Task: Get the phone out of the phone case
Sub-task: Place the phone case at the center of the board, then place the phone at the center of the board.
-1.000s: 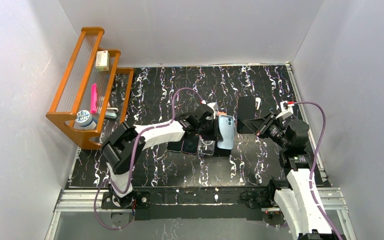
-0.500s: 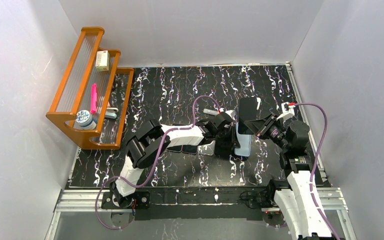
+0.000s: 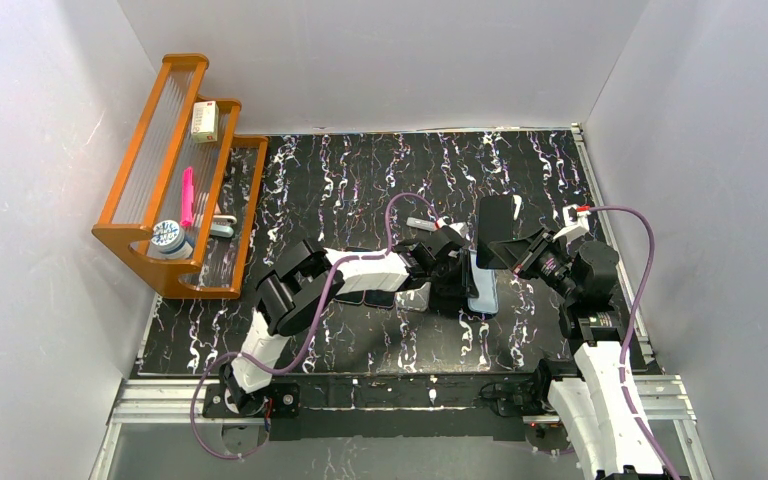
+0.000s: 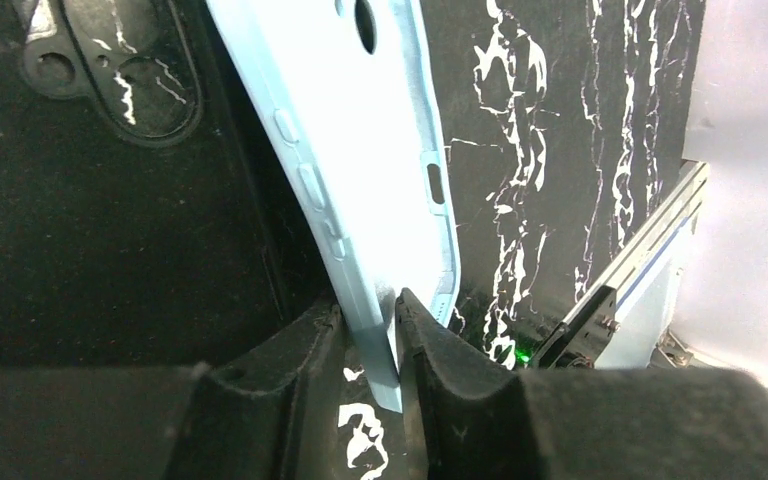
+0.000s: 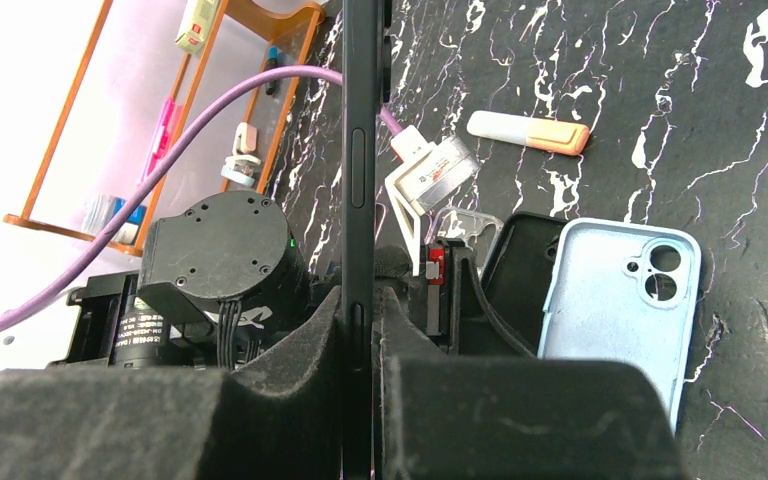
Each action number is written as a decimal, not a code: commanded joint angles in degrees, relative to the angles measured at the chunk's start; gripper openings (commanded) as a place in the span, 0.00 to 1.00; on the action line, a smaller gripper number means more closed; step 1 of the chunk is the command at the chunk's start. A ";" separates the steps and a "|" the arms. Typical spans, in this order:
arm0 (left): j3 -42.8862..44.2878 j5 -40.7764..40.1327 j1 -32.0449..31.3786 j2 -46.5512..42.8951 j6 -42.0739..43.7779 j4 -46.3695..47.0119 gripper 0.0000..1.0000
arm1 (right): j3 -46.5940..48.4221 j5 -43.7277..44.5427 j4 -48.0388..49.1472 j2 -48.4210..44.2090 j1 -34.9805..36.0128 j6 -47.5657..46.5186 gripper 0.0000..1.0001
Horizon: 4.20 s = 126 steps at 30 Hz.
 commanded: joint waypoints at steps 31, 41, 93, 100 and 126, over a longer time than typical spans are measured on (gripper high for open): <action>-10.19 -11.19 10.09 -31.76 4.65 -7.61 0.95 | -4.33 -6.69 15.94 5.27 4.16 1.45 0.01; -8.73 -8.06 10.02 -30.58 1.14 -7.40 0.98 | -1.77 7.58 22.50 15.29 23.96 -2.07 0.01; -0.61 -28.85 32.39 -14.65 40.98 -48.88 0.17 | 7.84 30.91 -8.16 26.51 22.68 -12.60 0.98; -1.98 -25.21 32.95 -12.29 41.66 -48.73 0.27 | 6.68 31.27 -8.21 27.81 18.77 -12.60 0.96; -3.72 -18.38 32.95 -13.23 41.38 -47.48 0.66 | 9.55 33.86 -10.98 41.69 12.83 -17.63 0.66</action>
